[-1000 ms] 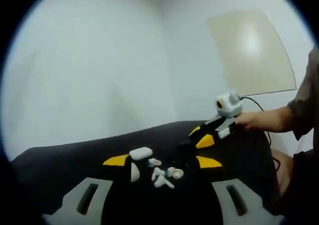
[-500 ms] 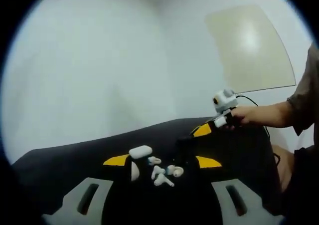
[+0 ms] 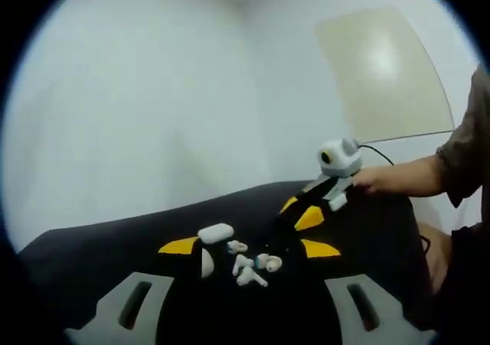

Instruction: Pick up three earphones and place each one into its charging case using tactile feedback, ensure that each earphone is properly inserted and securely positioned inside the case.

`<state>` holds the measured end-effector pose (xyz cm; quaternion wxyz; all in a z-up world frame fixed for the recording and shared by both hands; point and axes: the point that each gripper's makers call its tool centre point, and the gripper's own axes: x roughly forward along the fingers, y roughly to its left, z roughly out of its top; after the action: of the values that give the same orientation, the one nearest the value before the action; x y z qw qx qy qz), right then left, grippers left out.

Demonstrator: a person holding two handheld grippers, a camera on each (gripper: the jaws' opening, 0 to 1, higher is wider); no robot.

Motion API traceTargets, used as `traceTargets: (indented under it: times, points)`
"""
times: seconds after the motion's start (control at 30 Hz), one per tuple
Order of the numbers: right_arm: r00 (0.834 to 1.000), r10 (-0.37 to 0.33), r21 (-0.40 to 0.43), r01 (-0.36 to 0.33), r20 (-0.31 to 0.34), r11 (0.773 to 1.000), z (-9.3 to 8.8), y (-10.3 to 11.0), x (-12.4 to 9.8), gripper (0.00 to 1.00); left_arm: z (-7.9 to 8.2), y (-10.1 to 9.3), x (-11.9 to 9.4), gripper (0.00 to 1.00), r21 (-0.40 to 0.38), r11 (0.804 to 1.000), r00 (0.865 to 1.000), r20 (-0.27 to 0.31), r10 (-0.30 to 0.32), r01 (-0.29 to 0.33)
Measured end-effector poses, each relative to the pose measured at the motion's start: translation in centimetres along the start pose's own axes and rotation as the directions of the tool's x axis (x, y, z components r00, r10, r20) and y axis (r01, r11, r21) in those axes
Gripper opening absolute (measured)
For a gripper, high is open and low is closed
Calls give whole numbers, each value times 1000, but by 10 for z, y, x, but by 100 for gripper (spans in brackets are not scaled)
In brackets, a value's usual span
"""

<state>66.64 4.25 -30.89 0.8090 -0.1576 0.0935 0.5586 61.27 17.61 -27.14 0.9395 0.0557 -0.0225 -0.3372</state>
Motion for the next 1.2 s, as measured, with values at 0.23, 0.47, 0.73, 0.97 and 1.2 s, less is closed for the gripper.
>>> traceTargets:
  times: [0.23, 0.47, 0.73, 0.97, 1.2]
  points:
    - [933, 359, -80, -357, 11, 931, 9, 74, -39, 36, 0, -2, 1, 48, 8, 1000, 1000, -2, 2, -2]
    - [979, 186, -4, -186, 79, 982, 11, 31, -59, 15, 0, -2, 1, 48, 16, 1000, 1000, -7, 4, -3]
    - [991, 132, 13, -132, 30, 991, -4, 37, -52, 24, -1, 0, 0, 48, 21, 1000, 1000, -12, 6, -5]
    - [976, 212, 53, -214, 52, 975, -3, 61, -34, 41, -3, 0, -1, 48, 25, 1000, 1000, -16, 6, -5]
    - [984, 177, -8, -177, -6, 984, -13, 64, -23, 41, -4, 2, -1, 48, 24, 1000, 1000, -16, 6, -6]
